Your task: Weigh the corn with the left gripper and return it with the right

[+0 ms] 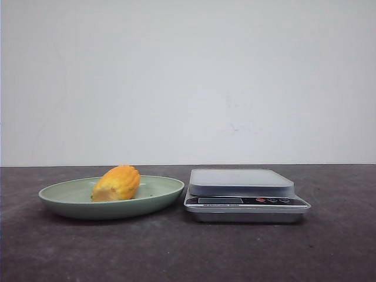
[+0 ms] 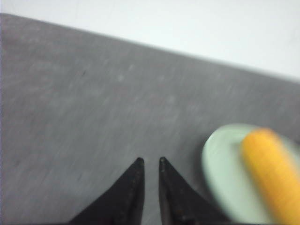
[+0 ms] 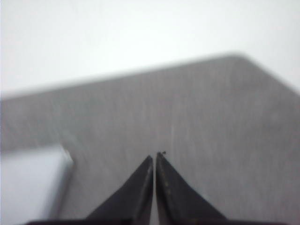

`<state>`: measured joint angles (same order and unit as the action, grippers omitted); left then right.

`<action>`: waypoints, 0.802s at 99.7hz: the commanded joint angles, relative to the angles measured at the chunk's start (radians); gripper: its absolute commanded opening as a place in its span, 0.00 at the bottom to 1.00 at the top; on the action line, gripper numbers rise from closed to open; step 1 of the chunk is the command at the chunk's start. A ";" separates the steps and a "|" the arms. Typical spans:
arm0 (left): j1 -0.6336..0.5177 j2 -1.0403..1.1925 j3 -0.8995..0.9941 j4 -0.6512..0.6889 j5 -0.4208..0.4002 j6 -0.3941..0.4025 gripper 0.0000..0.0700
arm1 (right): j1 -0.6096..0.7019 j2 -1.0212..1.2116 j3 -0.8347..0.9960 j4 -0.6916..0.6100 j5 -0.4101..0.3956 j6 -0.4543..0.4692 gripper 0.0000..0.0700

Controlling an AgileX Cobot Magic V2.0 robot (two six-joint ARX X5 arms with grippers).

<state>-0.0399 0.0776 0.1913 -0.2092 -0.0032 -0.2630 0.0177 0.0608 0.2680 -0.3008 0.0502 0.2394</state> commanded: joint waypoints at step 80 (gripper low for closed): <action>-0.244 0.962 0.864 -0.162 0.160 0.041 0.71 | 0.018 0.509 0.677 -0.295 -0.189 -0.022 0.89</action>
<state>-0.2394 0.9611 1.0428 -0.3691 0.1802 -0.2619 0.0326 0.5617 0.9226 -0.5968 -0.1314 0.2302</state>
